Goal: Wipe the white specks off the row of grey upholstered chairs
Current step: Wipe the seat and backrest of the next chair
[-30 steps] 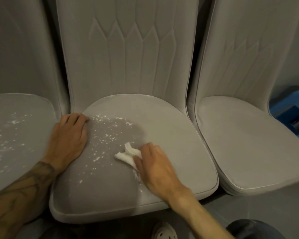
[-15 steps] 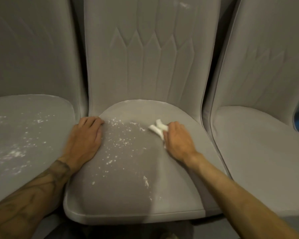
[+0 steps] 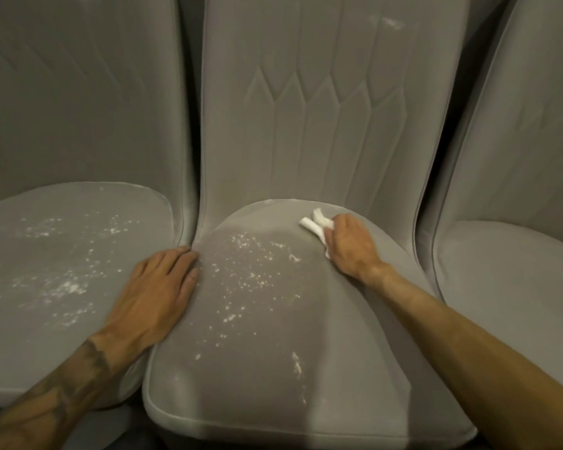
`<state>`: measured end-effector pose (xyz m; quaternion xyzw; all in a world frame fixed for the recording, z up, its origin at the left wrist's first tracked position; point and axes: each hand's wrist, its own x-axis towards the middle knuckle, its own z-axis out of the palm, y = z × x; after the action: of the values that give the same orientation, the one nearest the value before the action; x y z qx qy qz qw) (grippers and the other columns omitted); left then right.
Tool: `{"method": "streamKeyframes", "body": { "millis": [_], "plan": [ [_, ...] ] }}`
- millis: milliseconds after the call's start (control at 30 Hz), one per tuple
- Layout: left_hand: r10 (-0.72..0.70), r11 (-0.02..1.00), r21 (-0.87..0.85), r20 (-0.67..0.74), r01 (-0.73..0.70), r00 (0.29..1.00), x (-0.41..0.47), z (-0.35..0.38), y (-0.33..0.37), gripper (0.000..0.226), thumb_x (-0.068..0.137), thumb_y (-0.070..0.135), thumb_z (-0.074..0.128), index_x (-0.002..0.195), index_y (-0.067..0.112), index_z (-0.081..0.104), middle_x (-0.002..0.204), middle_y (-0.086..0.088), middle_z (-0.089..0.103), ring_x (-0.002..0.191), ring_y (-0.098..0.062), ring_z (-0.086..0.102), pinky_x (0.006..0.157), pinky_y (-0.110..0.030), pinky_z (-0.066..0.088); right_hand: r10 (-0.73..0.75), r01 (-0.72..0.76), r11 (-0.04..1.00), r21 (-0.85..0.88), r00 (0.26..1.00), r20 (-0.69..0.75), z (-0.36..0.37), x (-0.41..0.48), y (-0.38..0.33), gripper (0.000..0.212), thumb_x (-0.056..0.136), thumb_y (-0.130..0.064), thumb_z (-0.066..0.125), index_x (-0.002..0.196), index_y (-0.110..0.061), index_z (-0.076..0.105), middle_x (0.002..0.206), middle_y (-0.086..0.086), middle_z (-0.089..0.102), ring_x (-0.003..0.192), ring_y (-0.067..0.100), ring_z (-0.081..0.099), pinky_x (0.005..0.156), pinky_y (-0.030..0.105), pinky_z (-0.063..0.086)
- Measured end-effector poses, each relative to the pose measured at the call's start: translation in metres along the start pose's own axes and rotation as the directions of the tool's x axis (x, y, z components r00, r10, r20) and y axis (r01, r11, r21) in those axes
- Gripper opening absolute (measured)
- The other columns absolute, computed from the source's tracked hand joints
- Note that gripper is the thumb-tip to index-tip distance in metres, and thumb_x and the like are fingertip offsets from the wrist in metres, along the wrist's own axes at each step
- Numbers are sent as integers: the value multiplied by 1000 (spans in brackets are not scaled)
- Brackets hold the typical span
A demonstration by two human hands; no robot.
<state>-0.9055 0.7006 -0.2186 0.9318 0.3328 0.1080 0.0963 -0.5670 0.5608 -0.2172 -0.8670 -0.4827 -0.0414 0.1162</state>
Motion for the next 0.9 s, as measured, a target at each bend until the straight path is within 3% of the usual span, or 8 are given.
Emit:
{"method": "streamKeyframes", "body": {
  "millis": [100,233,333,567,667,733,800,900],
  "plan": [
    [-41,999,-19,-37,40,998,1,6,1,68,103,50,19,143,11,58,146,-9,57,136,-29,53,119,-46,34,37,-37,999,-16,999,-21,-1,15,-15,27,100,-16,50,114,6,57,115,30,55,105,45,50,92,51,37],
    [-44,999,-14,-57,43,997,2,10,-1,67,104,48,20,142,10,60,144,-10,59,133,-30,54,117,-47,36,-207,212,973,86,976,-68,8,0,-73,20,80,-3,74,93,7,63,89,31,59,78,46,57,69,49,47],
    [-19,1000,-8,-60,19,998,2,11,-2,65,105,46,21,142,9,60,142,-11,61,131,-32,56,116,-49,37,-377,379,916,129,925,-45,16,-10,-77,19,102,-23,53,100,-4,56,101,19,57,86,36,51,75,44,39],
    [-12,1000,12,-80,13,997,3,15,-4,60,105,42,25,140,9,61,139,-10,62,128,-31,57,113,-48,39,-50,47,996,-74,998,-34,19,30,-42,27,102,-25,41,118,-5,50,121,16,53,107,35,48,91,42,37],
    [-14,1000,11,-85,15,996,2,15,-4,55,106,39,27,140,11,60,140,-9,61,128,-30,55,113,-47,37,-268,272,961,51,961,-68,28,13,-82,22,93,-18,59,108,-1,56,107,19,56,93,35,50,80,45,41],
    [-13,1000,16,-77,14,997,3,15,-2,53,106,38,28,140,11,60,140,-8,60,128,-29,55,112,-46,37,-387,400,898,182,916,-100,29,-6,-96,16,99,-21,55,104,-6,56,101,15,55,86,32,47,77,44,40],
    [-23,1000,14,-73,24,997,2,12,-1,54,106,38,27,139,11,60,139,-8,61,127,-29,55,112,-46,38,-443,450,870,200,893,-80,22,-14,-89,16,102,-23,52,103,-8,55,100,14,54,86,31,47,78,44,41],
    [-23,1000,11,-73,24,997,1,12,0,56,106,39,25,139,10,61,138,-8,62,127,-29,57,112,-45,38,-354,359,930,81,932,-74,14,9,-63,23,84,-7,75,97,4,61,95,26,58,84,42,56,73,50,49]
  ]
}}
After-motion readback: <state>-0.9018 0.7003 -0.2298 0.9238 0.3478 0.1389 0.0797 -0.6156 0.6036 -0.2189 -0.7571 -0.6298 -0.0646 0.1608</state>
